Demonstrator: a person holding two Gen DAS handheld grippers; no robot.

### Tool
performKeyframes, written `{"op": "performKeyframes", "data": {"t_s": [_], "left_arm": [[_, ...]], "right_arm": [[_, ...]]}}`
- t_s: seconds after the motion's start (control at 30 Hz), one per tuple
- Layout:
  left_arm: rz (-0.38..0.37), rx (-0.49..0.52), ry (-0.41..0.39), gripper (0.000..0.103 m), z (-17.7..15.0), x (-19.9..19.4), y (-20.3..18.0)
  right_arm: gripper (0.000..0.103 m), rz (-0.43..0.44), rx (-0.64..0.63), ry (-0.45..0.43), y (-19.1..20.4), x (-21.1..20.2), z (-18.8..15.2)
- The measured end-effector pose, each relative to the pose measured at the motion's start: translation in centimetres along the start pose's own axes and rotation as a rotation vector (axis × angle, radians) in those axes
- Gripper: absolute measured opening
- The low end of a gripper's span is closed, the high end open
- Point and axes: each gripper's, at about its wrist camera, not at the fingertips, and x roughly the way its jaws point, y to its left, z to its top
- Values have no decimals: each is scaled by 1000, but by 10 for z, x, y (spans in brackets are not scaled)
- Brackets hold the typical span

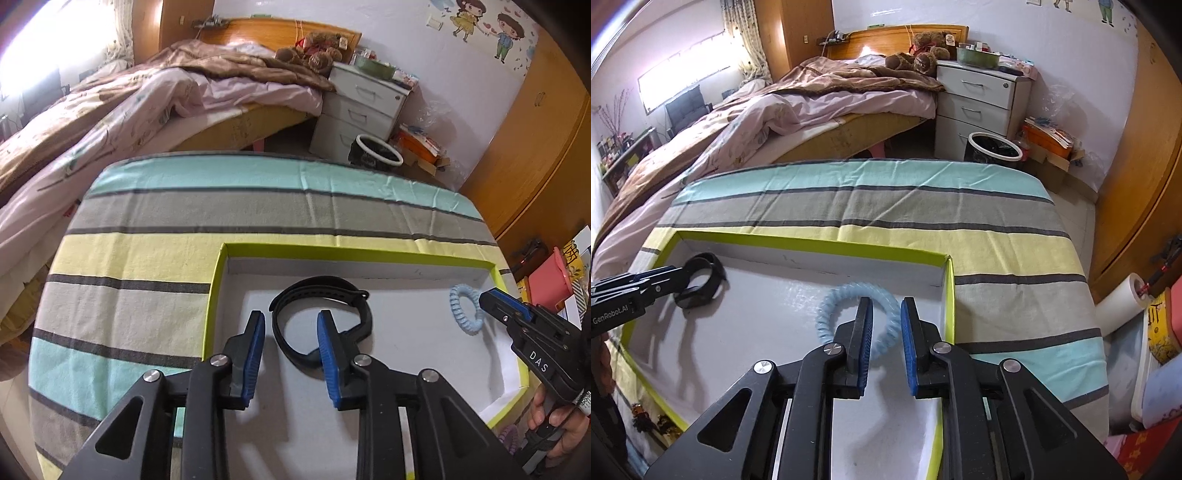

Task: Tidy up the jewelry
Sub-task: 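Open the right tool to drop the blue hair tie, withdraw both tools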

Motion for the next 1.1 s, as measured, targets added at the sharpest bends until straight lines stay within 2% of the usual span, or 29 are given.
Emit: {"op": "performKeyframes", "data": {"t_s": [0.07, 0.13, 0.2, 0.5, 0.9, 0.93, 0.97, 1.0, 1.03, 1.1], "left_arm": [[-11, 16, -23, 31, -3, -12, -3], [-16, 26, -45, 39, -7, -25, -5], [-27, 32, -69, 42, -12, -40, -6], [-60, 12, -111, 42, -40, -80, -8], [-34, 0, -131, 43, -88, -112, 3], [-27, -3, -134, 43, -92, -114, 5], [-29, -12, -132, 43, -97, -116, 8], [-37, -24, -129, 43, -102, -117, 12], [-38, -33, -127, 45, -106, -118, 15], [-23, -40, -124, 51, -115, -120, 19]], "right_arm": [[16, 9, 3, -19, 0, -8, -1], [16, 20, 8, -38, -2, -18, -3], [16, 34, 18, -52, -4, -28, -6], [17, 35, 36, -91, -10, -66, -28], [17, 35, 84, -79, -28, -94, -73], [22, 34, 90, -77, -30, -96, -79], [41, 32, 95, -72, -31, -98, -83], [51, 31, 101, -69, -33, -98, -88], [57, 33, 108, -69, -34, -99, -91], [57, 34, 118, -60, -37, -100, -100]]}}
